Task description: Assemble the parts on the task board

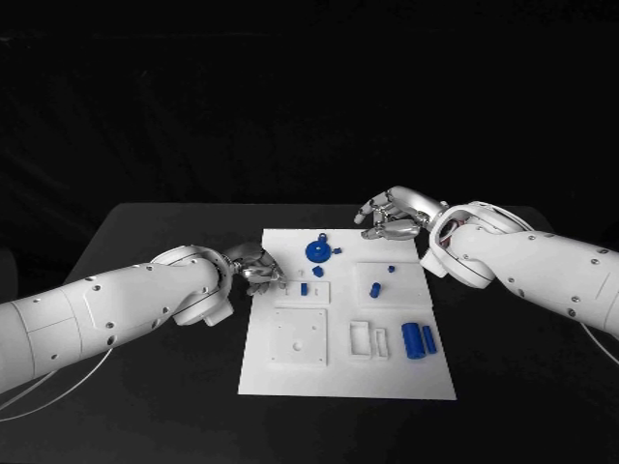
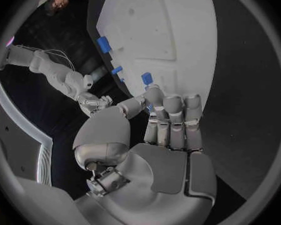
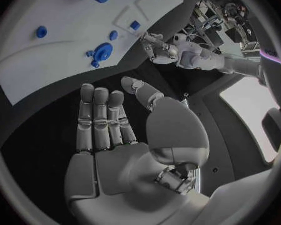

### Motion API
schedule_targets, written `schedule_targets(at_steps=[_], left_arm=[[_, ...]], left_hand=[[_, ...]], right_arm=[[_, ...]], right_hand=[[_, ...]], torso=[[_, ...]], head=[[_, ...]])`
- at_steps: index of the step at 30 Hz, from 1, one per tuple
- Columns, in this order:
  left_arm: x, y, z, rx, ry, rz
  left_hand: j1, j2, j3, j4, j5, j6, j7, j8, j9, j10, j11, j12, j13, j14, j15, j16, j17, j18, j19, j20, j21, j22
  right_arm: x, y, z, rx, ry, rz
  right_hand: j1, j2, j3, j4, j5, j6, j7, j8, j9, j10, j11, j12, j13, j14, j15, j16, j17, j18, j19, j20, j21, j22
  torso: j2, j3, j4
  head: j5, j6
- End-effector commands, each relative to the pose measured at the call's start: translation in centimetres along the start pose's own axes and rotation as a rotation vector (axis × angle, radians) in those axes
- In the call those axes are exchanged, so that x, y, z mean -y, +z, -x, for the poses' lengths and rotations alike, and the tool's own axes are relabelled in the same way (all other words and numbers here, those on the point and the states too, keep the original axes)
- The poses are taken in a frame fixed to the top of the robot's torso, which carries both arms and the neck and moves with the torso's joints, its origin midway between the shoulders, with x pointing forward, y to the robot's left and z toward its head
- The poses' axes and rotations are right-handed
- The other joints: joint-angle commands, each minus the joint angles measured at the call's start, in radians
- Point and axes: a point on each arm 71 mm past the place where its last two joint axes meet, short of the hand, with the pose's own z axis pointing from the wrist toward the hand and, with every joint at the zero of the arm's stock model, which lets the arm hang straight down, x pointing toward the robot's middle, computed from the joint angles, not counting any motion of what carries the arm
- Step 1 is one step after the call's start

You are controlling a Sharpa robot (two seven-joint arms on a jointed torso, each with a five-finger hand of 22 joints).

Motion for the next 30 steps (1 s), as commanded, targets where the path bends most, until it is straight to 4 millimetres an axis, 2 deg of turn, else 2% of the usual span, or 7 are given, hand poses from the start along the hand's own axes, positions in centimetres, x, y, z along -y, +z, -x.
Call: schedule_targets(at_steps=[1, 5, 12, 14, 26, 27, 30], left_arm=[[0.3, -0.1, 0.4, 0.054, -0.028, -0.045], [0.5, -0.3, 0.5, 0.07, -0.039, -0.066], [1.0, -0.7, 1.0, 0.104, -0.075, -0.1], [1.2, -0.8, 1.3, 0.115, -0.091, -0.107], [1.7, -1.1, 1.5, 0.132, -0.141, -0.149], [1.9, -1.1, 1.4, 0.128, -0.142, -0.155], [2.0, -1.2, 1.3, 0.125, -0.149, -0.163]], left_hand=[[0.014, -0.034, -0.004, -0.013, 0.001, -0.009, 0.005, -0.002, 0.006, -0.026, 0.003, -0.02, -0.01, -0.029, -0.002, -0.022, -0.011, -0.007, -0.019, -0.108, -0.016, 0.003], [0.033, -0.035, -0.043, -0.037, 0.006, -0.015, 0.009, 0.001, 0.015, -0.053, 0.012, -0.05, -0.025, -0.053, 0.008, -0.052, -0.026, -0.017, -0.042, -0.096, -0.042, -0.008], [0.071, -0.063, -0.087, -0.06, 0.003, -0.02, 0.019, 0.001, 0.022, -0.092, 0.02, -0.102, -0.052, -0.088, 0.027, -0.1, -0.048, -0.029, -0.077, -0.081, -0.082, -0.023], [0.085, -0.07, -0.092, -0.066, 0.002, -0.019, 0.021, 0.0, 0.022, -0.099, 0.023, -0.115, -0.059, -0.095, 0.032, -0.109, -0.052, -0.032, -0.083, -0.077, -0.09, -0.025], [0.157, -0.1, -0.102, -0.105, 0.003, -0.017, 0.037, -0.005, 0.019, -0.16, 0.044, -0.2, -0.11, -0.123, 0.057, -0.149, -0.067, -0.034, -0.109, -0.055, -0.12, -0.03], [0.171, -0.101, -0.101, -0.111, 0.003, -0.017, 0.04, -0.007, 0.018, -0.178, 0.051, -0.224, -0.124, -0.122, 0.058, -0.15, -0.066, -0.032, -0.109, -0.053, -0.121, -0.029], [0.192, -0.1, -0.096, -0.115, 0.003, -0.02, 0.044, -0.01, 0.017, -0.186, 0.057, -0.244, -0.137, -0.122, 0.06, -0.151, -0.066, -0.031, -0.11, -0.051, -0.123, -0.028]], right_arm=[[-0.3, 0.4, -0.4, -0.015, -0.124, -0.01], [-1.1, 0.8, -1.1, -0.027, -0.213, -0.006], [-2.5, 1.7, -2.5, -0.046, -0.316, -0.037], [-2.7, 1.9, -2.9, -0.052, -0.335, -0.046], [-4.7, 3.2, -5.4, -0.092, -0.45, 0.013], [-4.8, 3.3, -5.9, -0.117, -0.468, 0.043], [-5.1, 3.6, -6.5, -0.134, -0.487, 0.069]], right_hand=[[0.011, -0.001, 0.003, 0.0, -0.01, 0.008, 0.0, 0.007, 0.0, 0.016, -0.002, 0.015, 0.006, 0.015, -0.01, 0.014, 0.006, 0.016, 0.019, -0.006, 0.013, 0.004], [0.015, -0.007, -0.008, 0.0, -0.047, 0.014, -0.005, 0.01, 0.0, 0.037, -0.006, 0.042, 0.019, 0.041, -0.022, 0.04, 0.018, 0.016, 0.049, -0.022, 0.038, 0.013], [0.017, -0.022, -0.032, 0.0, -0.193, 0.03, -0.013, 0.019, 0.002, 0.053, -0.015, 0.097, 0.053, 0.073, -0.036, 0.1, 0.047, 0.016, 0.091, -0.05, 0.087, 0.035], [0.011, -0.026, -0.037, 0.001, -0.233, 0.038, -0.017, 0.023, 0.003, 0.059, -0.019, 0.108, 0.06, 0.081, -0.04, 0.113, 0.052, 0.016, 0.102, -0.056, 0.099, 0.039], [0.02, -0.037, -0.002, 0.003, -0.272, 0.082, -0.032, 0.044, 0.01, 0.071, -0.032, 0.138, 0.084, 0.1, -0.053, 0.153, 0.063, 0.016, 0.129, -0.078, 0.133, 0.049], [0.048, -0.037, 0.031, 0.007, -0.3, 0.085, -0.035, 0.045, 0.012, 0.071, -0.035, 0.138, 0.086, 0.099, -0.056, 0.156, 0.063, 0.016, 0.128, -0.082, 0.135, 0.049], [0.08, -0.044, 0.111, 0.006, -0.265, 0.09, -0.033, 0.045, 0.013, 0.072, -0.033, 0.141, 0.091, 0.091, -0.054, 0.163, 0.065, 0.016, 0.122, -0.078, 0.137, 0.049]], torso=[[0.0, -0.001, -0.001], [-0.001, -0.0028, -0.0004], [0.0, -0.0018, 0.0028], [-0.001, -0.0035, 0.0039], [0.0, -0.0041, -0.0007], [0.0, -0.0045, 0.0009], [0.0, -0.0048, 0.0033]], head=[[0.0, 0.004], [-0.001, 0.008], [-0.002, 0.014], [-0.002, 0.017], [0.005, 0.03], [0.005, 0.031], [0.003, 0.033]])
